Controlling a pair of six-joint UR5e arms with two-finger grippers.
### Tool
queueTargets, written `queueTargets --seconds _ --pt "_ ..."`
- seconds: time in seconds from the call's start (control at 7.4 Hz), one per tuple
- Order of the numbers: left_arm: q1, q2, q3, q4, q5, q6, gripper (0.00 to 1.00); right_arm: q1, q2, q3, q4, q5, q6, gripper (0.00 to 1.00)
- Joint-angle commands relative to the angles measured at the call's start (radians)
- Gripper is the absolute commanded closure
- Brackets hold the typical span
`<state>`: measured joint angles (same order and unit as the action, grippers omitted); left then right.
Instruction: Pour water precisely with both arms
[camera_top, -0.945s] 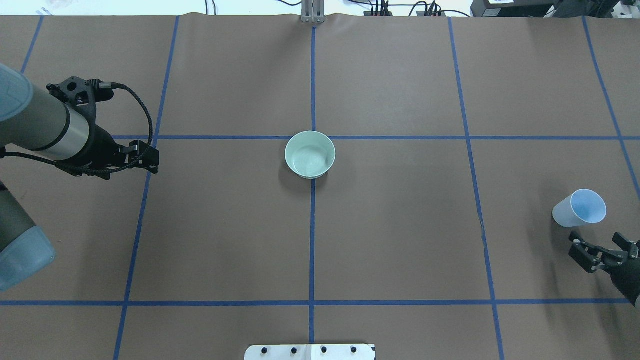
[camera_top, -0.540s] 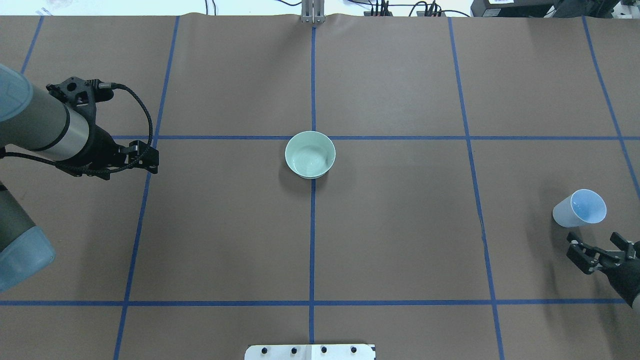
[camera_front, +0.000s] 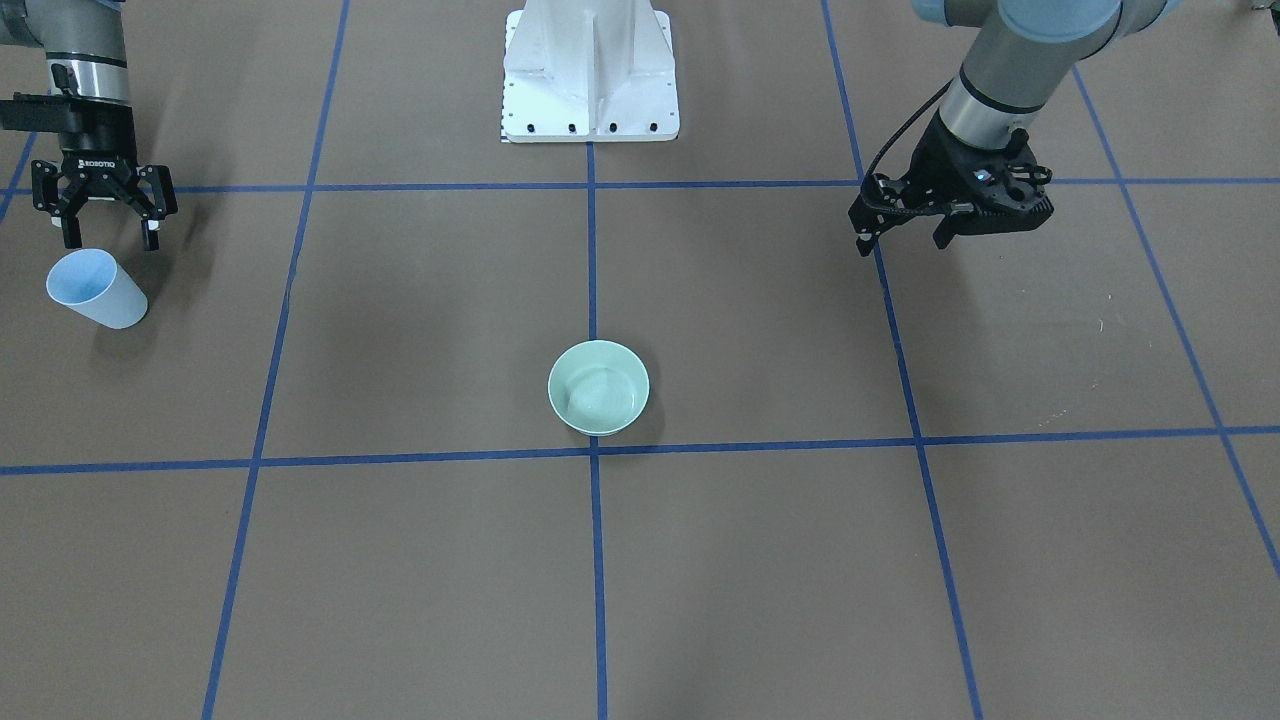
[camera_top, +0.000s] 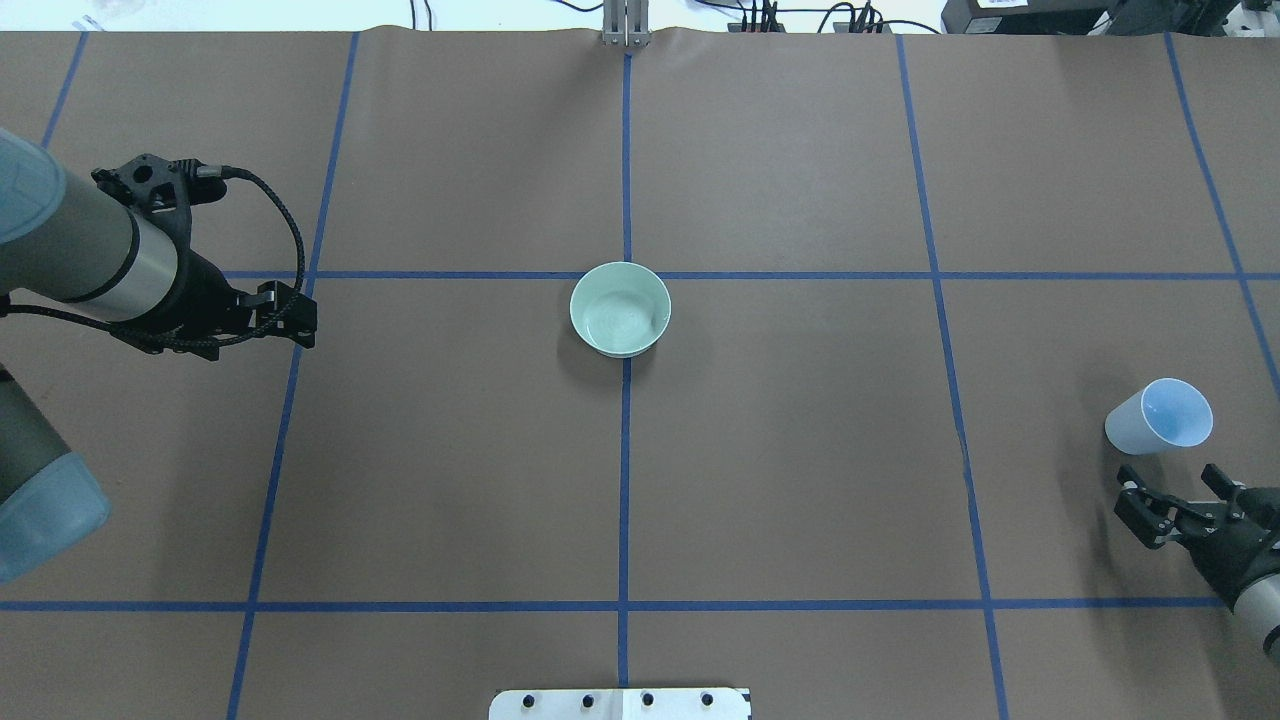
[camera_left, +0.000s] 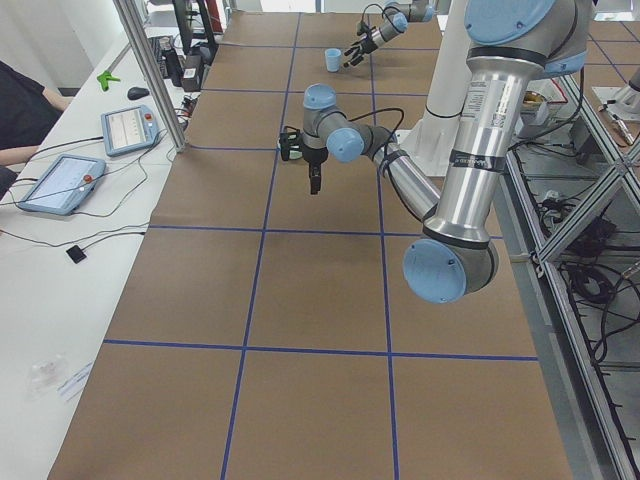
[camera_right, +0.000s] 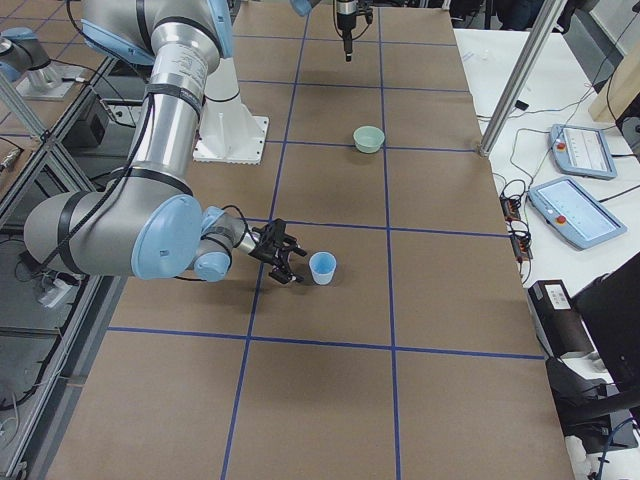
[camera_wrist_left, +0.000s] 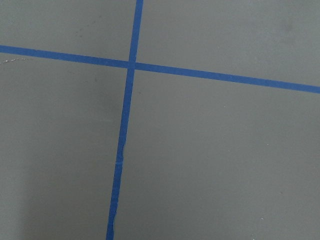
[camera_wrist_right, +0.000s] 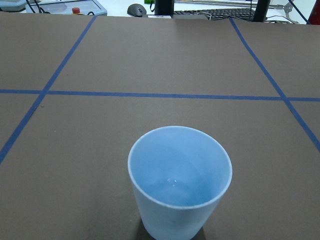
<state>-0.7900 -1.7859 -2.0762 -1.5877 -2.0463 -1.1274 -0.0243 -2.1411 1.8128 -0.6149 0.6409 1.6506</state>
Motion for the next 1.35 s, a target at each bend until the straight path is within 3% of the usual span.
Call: queueTargets --seconds 0.0,0.27,1.22 --pt "0.0 0.0 0.001 0.0 0.0 0.0 0.0 0.004 0.018 -0.015 0.001 -0.009 -0.04 0.0" --pt "0.002 0.0 0.002 0.0 0.0 -0.002 0.0 0.017 0.015 -0.055 0.009 -0.009 -0.069 0.0" --pt "0.005 0.0 0.011 0.0 0.002 -0.006 0.0 0.089 0.061 -0.061 0.017 -0.006 -0.153 0.01"
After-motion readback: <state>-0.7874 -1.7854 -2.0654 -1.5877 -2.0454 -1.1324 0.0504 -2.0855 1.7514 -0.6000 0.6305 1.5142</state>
